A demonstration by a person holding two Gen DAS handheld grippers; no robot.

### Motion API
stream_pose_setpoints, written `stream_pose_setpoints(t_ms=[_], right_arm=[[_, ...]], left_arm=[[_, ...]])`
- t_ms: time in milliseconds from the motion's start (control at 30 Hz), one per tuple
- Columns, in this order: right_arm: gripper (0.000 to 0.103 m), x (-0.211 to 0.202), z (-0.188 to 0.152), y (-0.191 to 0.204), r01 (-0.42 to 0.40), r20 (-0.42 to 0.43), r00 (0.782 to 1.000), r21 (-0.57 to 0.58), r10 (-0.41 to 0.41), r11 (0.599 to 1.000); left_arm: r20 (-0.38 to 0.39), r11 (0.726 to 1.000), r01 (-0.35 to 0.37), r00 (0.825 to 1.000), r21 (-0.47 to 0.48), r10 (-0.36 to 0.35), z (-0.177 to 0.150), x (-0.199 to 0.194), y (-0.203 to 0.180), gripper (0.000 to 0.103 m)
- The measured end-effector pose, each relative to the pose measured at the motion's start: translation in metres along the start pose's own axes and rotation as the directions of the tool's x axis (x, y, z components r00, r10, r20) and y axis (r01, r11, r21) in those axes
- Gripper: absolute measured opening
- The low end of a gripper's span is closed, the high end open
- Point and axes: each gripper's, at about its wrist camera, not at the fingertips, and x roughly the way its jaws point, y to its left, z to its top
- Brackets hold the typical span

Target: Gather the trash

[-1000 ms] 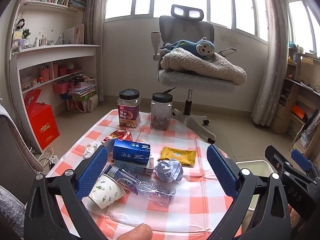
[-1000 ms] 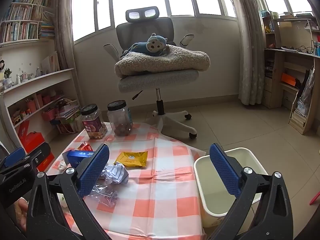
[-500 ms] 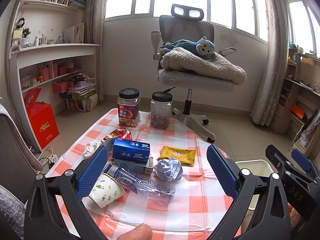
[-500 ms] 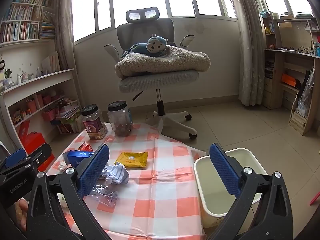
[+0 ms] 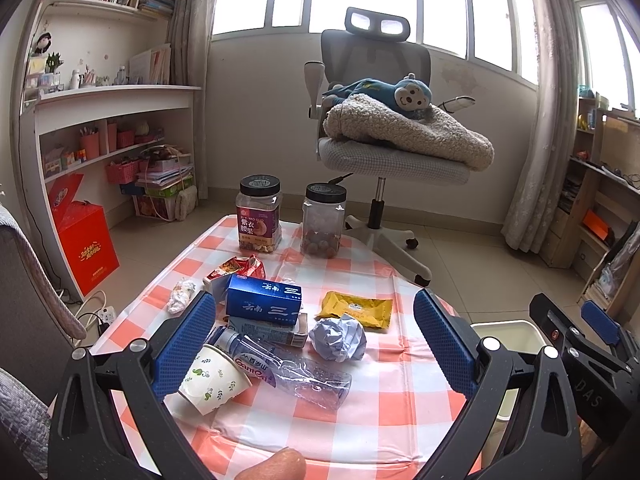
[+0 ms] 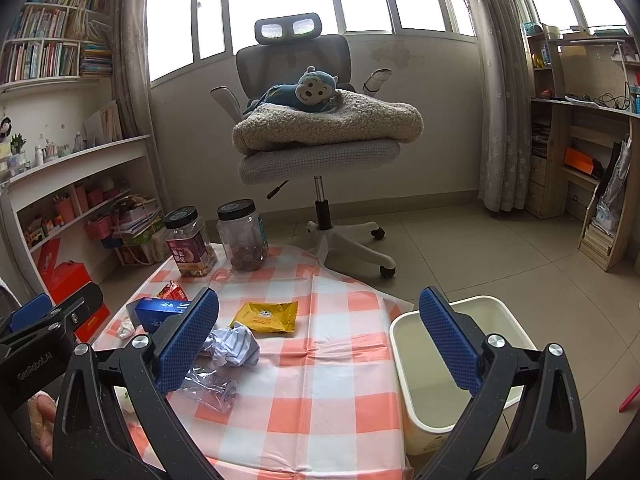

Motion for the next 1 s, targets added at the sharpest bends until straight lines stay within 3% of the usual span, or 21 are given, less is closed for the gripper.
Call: stream_pose_setpoints(t_ms=[1000], right_arm=[[0.096,0.004,-0.007,0.000,-0.005,-0.006,1.000,0.006,0.005,1.000]], left_arm=[[-0.014,1.000,-0.004,1.000,0.000,0.004,-0.001,0.007,0.003,0.096]])
